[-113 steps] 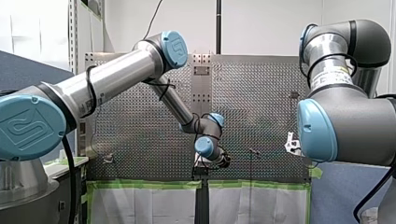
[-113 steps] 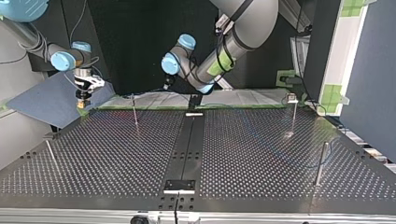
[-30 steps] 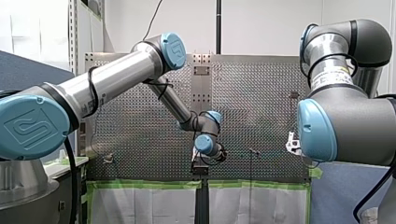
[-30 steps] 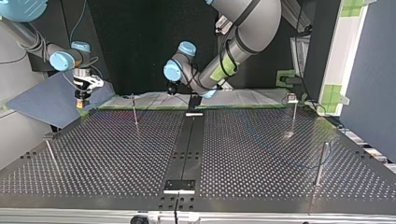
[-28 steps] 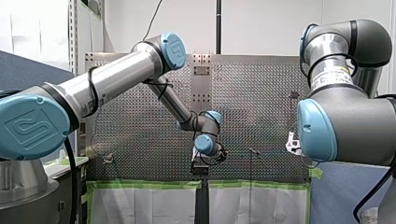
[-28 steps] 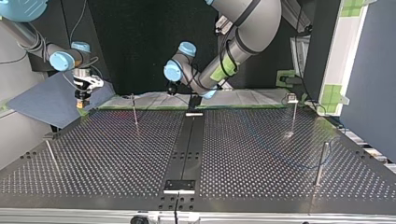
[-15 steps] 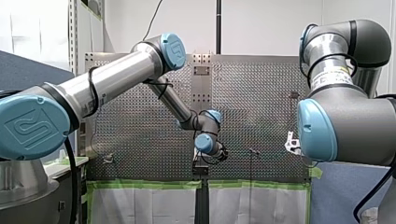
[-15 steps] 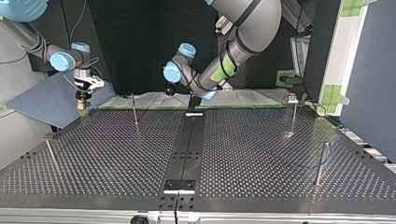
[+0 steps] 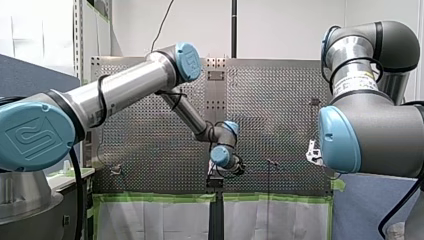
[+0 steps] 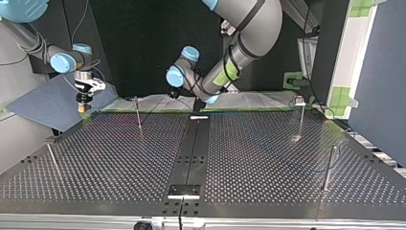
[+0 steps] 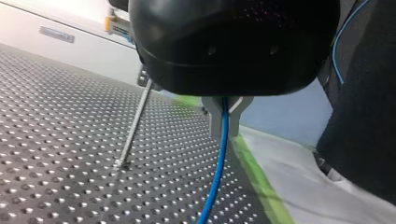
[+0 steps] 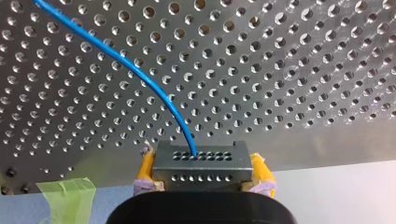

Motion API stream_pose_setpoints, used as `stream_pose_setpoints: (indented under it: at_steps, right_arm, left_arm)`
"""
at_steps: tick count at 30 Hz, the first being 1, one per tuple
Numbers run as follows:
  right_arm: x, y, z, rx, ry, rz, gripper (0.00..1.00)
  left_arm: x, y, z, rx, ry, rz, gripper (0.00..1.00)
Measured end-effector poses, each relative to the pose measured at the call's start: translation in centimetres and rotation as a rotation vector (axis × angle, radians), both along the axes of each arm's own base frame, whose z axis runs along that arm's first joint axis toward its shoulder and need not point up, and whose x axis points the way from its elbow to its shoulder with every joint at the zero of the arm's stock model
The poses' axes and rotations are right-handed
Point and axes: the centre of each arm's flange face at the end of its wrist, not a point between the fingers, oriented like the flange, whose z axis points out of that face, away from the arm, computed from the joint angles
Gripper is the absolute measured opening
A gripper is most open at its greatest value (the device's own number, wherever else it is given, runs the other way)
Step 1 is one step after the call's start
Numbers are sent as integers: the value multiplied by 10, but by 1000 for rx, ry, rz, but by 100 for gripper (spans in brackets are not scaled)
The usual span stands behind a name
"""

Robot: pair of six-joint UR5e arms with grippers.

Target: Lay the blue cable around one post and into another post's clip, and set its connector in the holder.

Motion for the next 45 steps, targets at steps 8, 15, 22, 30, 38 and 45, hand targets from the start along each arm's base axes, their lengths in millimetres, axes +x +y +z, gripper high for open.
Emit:
stream_pose_setpoints:
  at_steps: [8,15,22,30,38,45]
  right_arm:
    - [-4,-2,1,-5,-7,-13,0]
    - [-6,-5,4,-12,-14,-21,0]
    - [-7,-9,6,-16,-23,-28,0]
    - [-8,-9,6,-15,-23,-30,0]
    - [-7,-8,5,-6,-13,-27,0]
    - [-3,-7,4,-3,-6,-22,0]
  left_arm:
    - [10,-1,2,1,4,8,0]
    - [14,2,3,0,4,13,0]
    - [17,5,3,-1,5,17,0]
    - [15,5,2,8,6,16,7]
    - [9,-1,2,19,-1,0,84]
    - [-1,-12,6,52,-27,-46,100]
